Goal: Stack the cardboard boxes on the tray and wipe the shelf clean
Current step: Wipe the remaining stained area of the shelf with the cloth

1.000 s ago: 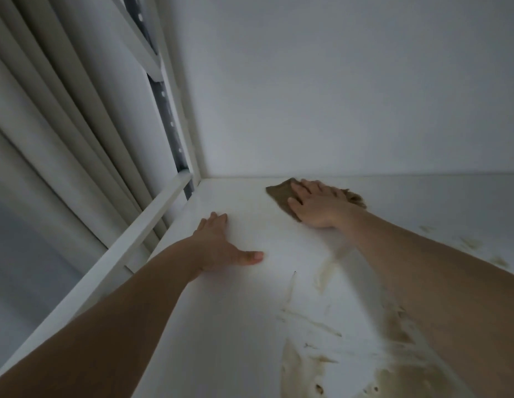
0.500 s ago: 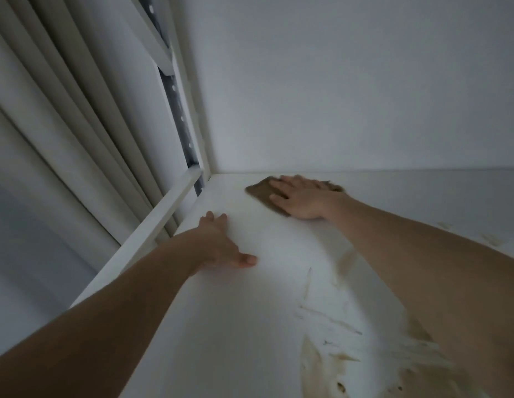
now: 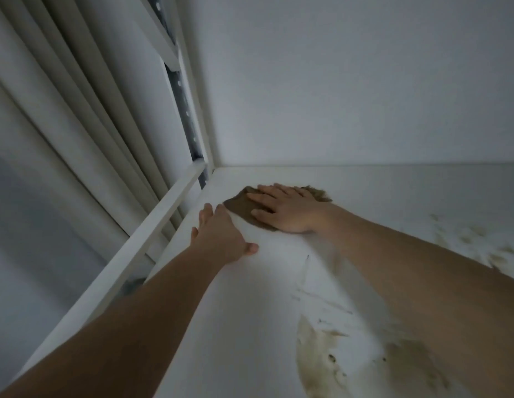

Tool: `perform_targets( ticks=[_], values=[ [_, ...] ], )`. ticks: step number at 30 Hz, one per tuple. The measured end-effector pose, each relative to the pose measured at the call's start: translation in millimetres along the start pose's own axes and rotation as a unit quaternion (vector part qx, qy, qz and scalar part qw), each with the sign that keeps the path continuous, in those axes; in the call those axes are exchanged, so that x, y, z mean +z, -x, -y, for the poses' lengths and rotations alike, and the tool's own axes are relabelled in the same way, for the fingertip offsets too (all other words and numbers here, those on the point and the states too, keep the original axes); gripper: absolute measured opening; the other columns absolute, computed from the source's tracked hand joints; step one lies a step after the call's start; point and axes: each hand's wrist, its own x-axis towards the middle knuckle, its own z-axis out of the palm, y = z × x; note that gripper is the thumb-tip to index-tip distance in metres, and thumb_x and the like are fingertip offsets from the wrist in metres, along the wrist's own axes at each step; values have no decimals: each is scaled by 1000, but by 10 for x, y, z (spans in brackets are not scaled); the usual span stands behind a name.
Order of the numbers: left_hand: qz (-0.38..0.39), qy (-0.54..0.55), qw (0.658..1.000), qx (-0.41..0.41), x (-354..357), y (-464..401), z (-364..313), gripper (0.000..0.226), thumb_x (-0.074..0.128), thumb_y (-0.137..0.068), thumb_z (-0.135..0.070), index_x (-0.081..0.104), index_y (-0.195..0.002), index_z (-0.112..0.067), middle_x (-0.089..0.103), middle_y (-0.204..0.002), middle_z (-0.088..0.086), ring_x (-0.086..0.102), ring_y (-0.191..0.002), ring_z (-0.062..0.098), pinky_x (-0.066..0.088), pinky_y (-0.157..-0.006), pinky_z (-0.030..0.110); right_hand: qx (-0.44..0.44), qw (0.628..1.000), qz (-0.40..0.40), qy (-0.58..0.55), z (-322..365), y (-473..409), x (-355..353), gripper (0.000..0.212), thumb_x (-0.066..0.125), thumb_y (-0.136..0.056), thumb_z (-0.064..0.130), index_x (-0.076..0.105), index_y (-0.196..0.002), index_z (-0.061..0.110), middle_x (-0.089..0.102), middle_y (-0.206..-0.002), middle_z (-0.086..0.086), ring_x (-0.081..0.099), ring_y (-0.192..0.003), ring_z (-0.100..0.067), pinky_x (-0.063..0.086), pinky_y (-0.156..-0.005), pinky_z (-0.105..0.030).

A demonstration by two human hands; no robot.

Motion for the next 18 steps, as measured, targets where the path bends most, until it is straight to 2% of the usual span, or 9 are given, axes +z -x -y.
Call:
perform_targets(
  ticks=[3, 6, 8, 12, 14, 16, 18],
  values=[
    [-5, 5, 1000, 25, 23, 46, -11, 85, 71, -80, -39, 27, -145, -6, 24, -150, 12, 25, -139, 27, 20, -116, 38, 155, 987, -28, -4, -520, 242, -60, 57, 11, -100, 57, 0, -154, 40, -7, -163, 10, -4, -150, -19, -2, -119, -46],
    [-7, 26, 999, 19, 9, 55, -31, 78, 73, -80, -33, 35, -142, -5, 36, -146, 12, 33, -135, 27, 24, -111, 32, 250, 968, -30, -13, -556, 178, -72, 58, 11, -101, 49, -3, -155, 32, -12, -162, 5, -9, -149, -25, -5, -119, -51],
    [-5, 17, 1000, 14, 3, 53, -43, 78, 74, -79, -33, 36, -141, -5, 37, -146, 12, 34, -135, 27, 25, -110, 31, 227, 973, -26, -26, -312, 107, -42, 59, 13, -101, 50, -3, -155, 32, -13, -162, 6, -11, -149, -27, -6, -117, -54],
    [-30, -4, 1000, 4, 16, 111, -81, 71, 75, -78, -34, 45, -135, -6, 47, -137, 12, 44, -126, 27, 32, -105, 32, 64, 997, -40, -20, 236, 266, 123, 58, 17, -99, 56, 4, -153, 41, -6, -162, 14, -6, -149, -20, -5, -117, -49],
    [-33, -18, 999, 3, 4, 175, -122, 65, 74, -78, -36, 49, -130, -6, 53, -131, 11, 50, -120, 27, 37, -99, 32, 22, 999, -28, -18, 223, 451, 149, 56, 17, -99, 59, 5, -152, 45, -4, -162, 15, -5, -149, -17, -5, -118, -46],
    [-15, -34, 999, -6, -40, 246, -162, 70, 71, -81, -40, 43, -136, -7, 46, -138, 11, 43, -127, 26, 33, -104, 32, 41, 999, -6, -6, -34, 610, 94, 57, 15, -98, 61, 2, -151, 46, -6, -162, 15, -6, -149, -17, -6, -118, -48],
    [10, -13, 1000, 6, -81, 309, -222, 76, 71, -82, -38, 35, -142, -7, 35, -147, 10, 33, -135, 26, 27, -110, 32, 137, 990, -4, 18, -418, 727, -2, 57, 10, -98, 60, -3, -152, 45, -10, -162, 11, -10, -149, -22, -10, -116, -56]
  ],
)
